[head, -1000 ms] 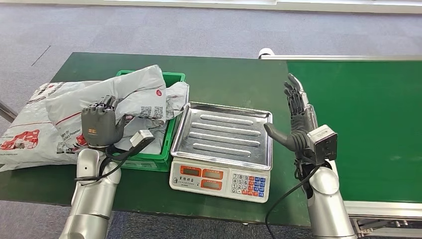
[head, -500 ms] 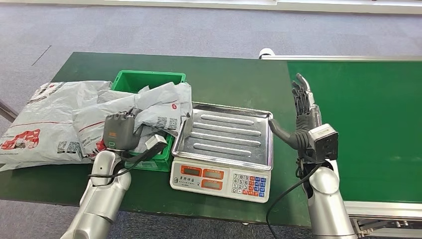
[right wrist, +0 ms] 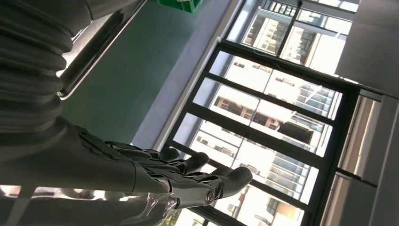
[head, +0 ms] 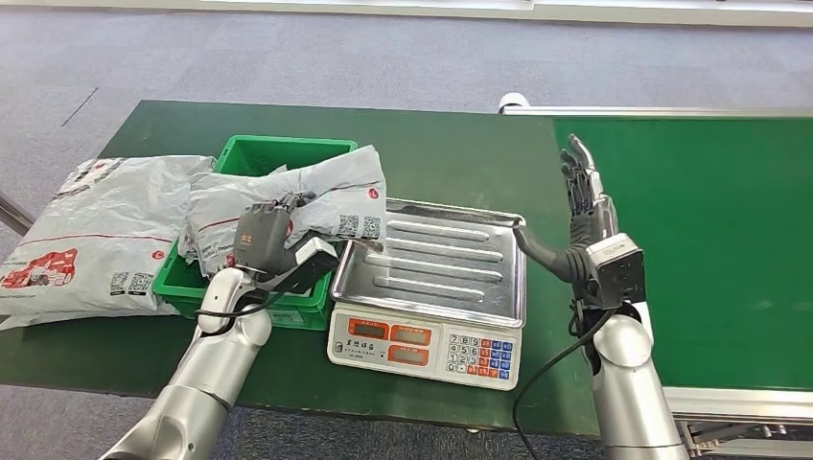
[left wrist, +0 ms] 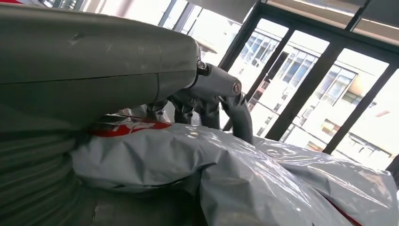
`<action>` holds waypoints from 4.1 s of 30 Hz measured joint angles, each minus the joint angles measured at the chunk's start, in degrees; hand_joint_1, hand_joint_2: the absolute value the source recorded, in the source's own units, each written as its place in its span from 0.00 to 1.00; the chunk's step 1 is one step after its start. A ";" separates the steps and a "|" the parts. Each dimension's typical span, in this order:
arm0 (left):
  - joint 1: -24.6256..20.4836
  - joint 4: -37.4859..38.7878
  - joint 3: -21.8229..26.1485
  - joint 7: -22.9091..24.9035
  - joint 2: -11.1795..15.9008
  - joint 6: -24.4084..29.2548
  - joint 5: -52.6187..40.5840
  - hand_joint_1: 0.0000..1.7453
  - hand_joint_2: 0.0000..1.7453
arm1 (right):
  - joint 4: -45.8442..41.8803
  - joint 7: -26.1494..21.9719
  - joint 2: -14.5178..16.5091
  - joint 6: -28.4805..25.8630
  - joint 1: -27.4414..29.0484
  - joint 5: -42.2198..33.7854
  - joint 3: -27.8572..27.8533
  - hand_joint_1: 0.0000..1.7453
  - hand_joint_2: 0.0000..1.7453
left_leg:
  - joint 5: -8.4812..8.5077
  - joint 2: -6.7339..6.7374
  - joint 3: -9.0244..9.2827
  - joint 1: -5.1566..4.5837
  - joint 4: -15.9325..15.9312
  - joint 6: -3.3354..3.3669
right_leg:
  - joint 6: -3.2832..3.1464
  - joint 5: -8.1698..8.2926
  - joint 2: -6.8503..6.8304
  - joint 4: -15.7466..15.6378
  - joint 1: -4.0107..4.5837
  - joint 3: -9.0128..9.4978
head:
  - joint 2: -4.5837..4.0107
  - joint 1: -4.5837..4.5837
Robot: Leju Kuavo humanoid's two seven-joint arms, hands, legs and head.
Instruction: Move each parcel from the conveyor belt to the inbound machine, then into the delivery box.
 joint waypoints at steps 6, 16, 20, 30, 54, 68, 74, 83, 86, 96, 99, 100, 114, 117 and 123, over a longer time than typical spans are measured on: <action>-0.38 0.37 -0.21 0.56 -0.06 1.39 0.19 0.00 1.00 | 0.45 -0.04 0.21 0.00 -0.50 0.05 0.00 0.00 1.00 | 0.00 0.00 0.00 0.01 0.00 0.00 | 0.00 0.00 0.00 0.00 0.01 0.00 | 0.00 0.00; -0.42 0.45 -0.07 3.83 -0.07 8.04 2.78 0.00 1.00 | 1.24 -0.15 0.32 0.02 -1.02 0.12 0.00 0.00 1.00 | 0.00 -0.01 -0.02 0.01 0.00 0.00 | 0.00 0.00 -0.01 0.01 0.01 0.00 | 0.00 0.00; -0.27 0.18 0.49 4.22 0.16 13.16 1.83 0.00 1.00 | 1.96 -0.16 0.37 0.04 -1.43 0.12 0.00 0.00 1.00 | 0.00 -0.02 -0.02 0.01 0.00 0.00 | 0.00 0.00 -0.02 0.01 0.01 0.00 | 0.00 0.00; 2.54 -6.74 0.73 -9.82 -1.08 15.33 10.38 0.00 1.00 | 3.42 -0.19 0.37 0.09 -1.89 0.12 0.02 0.00 1.00 | 0.00 -0.02 -0.03 0.00 0.00 0.00 | 0.00 0.00 -0.01 0.01 0.00 -0.01 | 0.00 0.00; 13.74 -36.89 -11.81 -16.88 -1.68 12.27 23.43 0.00 1.00 | 5.57 -0.07 0.34 0.09 -3.37 -0.05 0.14 0.00 1.00 | -0.02 -0.02 -0.04 0.00 0.00 -0.01 | 0.00 -0.01 -0.02 -0.01 0.01 -0.02 | 0.00 0.00; 9.21 -23.21 -11.46 6.82 -0.70 15.15 -7.92 0.00 1.00 | 4.68 0.45 0.35 0.16 -1.70 1.29 0.15 0.00 1.00 | 0.00 0.02 0.00 0.01 0.00 -0.02 | -0.01 0.02 0.03 0.00 0.01 -0.02 | 0.00 0.00; 8.39 -20.24 -11.09 6.85 -0.57 15.26 -8.14 0.00 1.00 | 4.64 0.45 0.37 0.17 -1.47 1.32 0.15 0.00 1.00 | 0.00 0.00 -0.01 0.01 0.00 -0.02 | -0.01 0.01 0.00 0.00 0.01 -0.02 | 0.00 0.00; 5.32 -17.13 -4.50 4.82 -0.88 15.32 -12.79 0.00 1.00 | 4.30 0.65 0.37 0.54 -1.15 1.32 0.22 0.00 1.00 | 0.03 0.00 -0.01 0.02 0.00 -0.05 | -0.02 0.02 0.01 0.01 0.02 -0.02 | 0.00 0.00; 3.70 -16.82 3.99 -4.28 -3.03 15.33 -11.73 0.00 1.00 | 3.98 0.81 0.37 0.54 -0.92 1.32 0.34 0.00 1.00 | 0.05 0.02 0.00 0.02 0.00 -0.06 | -0.02 0.02 0.02 0.01 0.02 -0.02 | 0.00 0.00; 1.98 -12.47 3.83 -16.41 -3.23 -22.05 27.33 0.00 1.00 | 4.22 0.49 0.35 1.48 -1.74 1.29 0.50 0.00 1.00 | 0.05 -0.01 -0.05 0.01 0.00 -0.06 | -0.02 0.02 0.00 0.01 0.01 -0.03 | 0.00 0.00; 3.52 -16.70 -5.00 -18.22 -0.56 -45.82 46.91 0.00 1.00 | 4.84 0.32 0.34 1.82 -2.58 1.22 0.50 0.00 1.00 | 0.04 -0.05 -0.07 0.01 0.00 -0.06 | -0.02 0.02 -0.01 0.01 0.00 -0.03 | 0.00 0.02; 3.93 -18.01 -6.79 -18.28 0.06 -48.50 49.66 0.00 1.00 | 4.95 0.29 0.33 1.85 -2.70 1.20 0.50 0.00 1.00 | 0.04 -0.05 -0.07 0.01 0.00 -0.06 | -0.02 0.02 -0.01 0.01 0.00 -0.04 | 0.00 0.02; 11.87 -41.43 -1.96 -18.28 -3.49 -73.21 69.37 0.00 1.00 | 4.04 1.15 -0.07 2.87 -1.21 1.20 0.49 0.00 1.00 | 0.03 0.00 -0.06 0.02 -0.01 -0.06 | -0.02 0.01 0.02 0.01 0.02 -0.06 | 0.00 0.00; 13.92 -48.03 2.80 -18.27 -6.30 -75.00 69.17 0.00 1.00 | 3.89 1.22 -0.33 3.04 -0.93 1.24 0.48 0.00 1.00 | 0.03 0.02 -0.06 0.02 -0.01 -0.06 | -0.02 0.01 0.02 0.01 0.02 -0.06 | 0.00 0.01; 16.74 -58.88 10.61 -18.29 -8.80 -75.03 64.92 0.00 1.00 | 3.32 1.26 -1.10 3.54 -0.08 1.25 0.46 0.00 1.00 | 0.02 0.03 -0.02 0.02 -0.01 -0.07 | -0.02 0.00 0.04 0.00 0.02 -0.06 | 0.00 0.01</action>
